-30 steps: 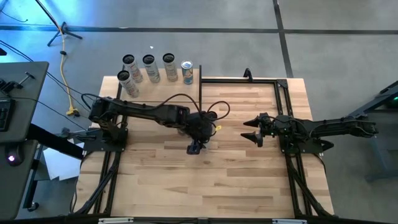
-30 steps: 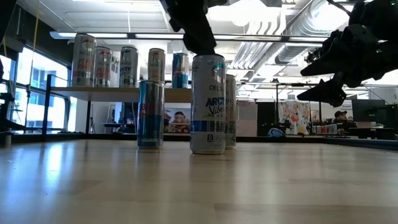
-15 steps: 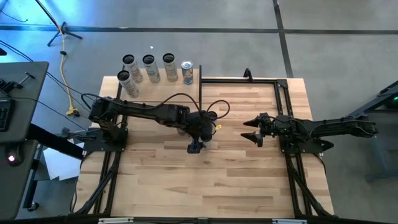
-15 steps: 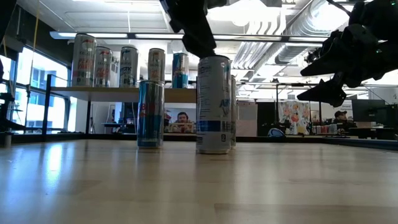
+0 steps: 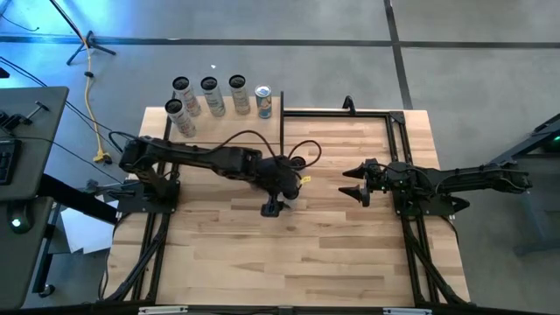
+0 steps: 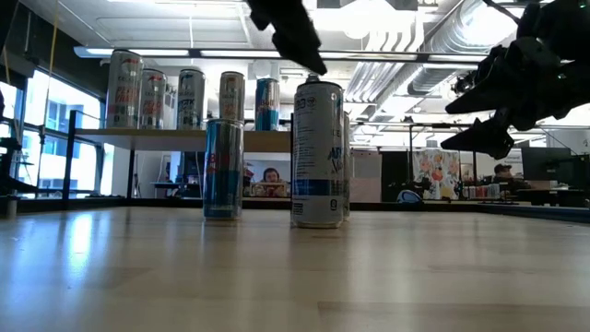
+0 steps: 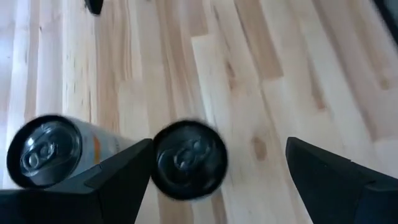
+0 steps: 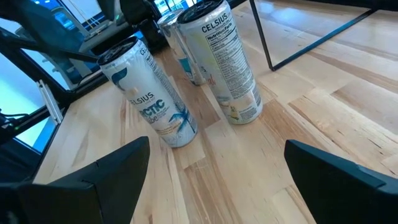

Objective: Place canned beverage on shelf
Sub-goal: Put the white blue soda can on the shelf aligned with the other white blue soda can

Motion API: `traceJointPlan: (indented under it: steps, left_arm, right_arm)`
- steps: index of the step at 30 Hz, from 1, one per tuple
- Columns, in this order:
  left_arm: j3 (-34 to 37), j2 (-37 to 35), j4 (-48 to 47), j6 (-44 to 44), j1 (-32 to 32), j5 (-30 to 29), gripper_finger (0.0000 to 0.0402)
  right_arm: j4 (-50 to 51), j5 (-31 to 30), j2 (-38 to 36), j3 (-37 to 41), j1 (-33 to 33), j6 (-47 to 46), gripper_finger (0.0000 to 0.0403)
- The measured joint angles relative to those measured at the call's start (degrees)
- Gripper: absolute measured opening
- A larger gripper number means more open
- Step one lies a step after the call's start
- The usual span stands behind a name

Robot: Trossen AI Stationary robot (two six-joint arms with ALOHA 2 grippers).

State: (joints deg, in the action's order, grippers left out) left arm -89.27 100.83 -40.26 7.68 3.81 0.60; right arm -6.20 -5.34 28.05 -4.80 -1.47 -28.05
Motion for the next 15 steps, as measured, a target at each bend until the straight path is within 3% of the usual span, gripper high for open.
traceJointPlan:
  steps: [15]
  left_arm:
    - [0.17,1.86,0.31,3.0,-2.35,0.19,0.0339]
  right_arm:
    - [0.94,0.28,-0.02,0.0,0.01,-0.02,0.036]
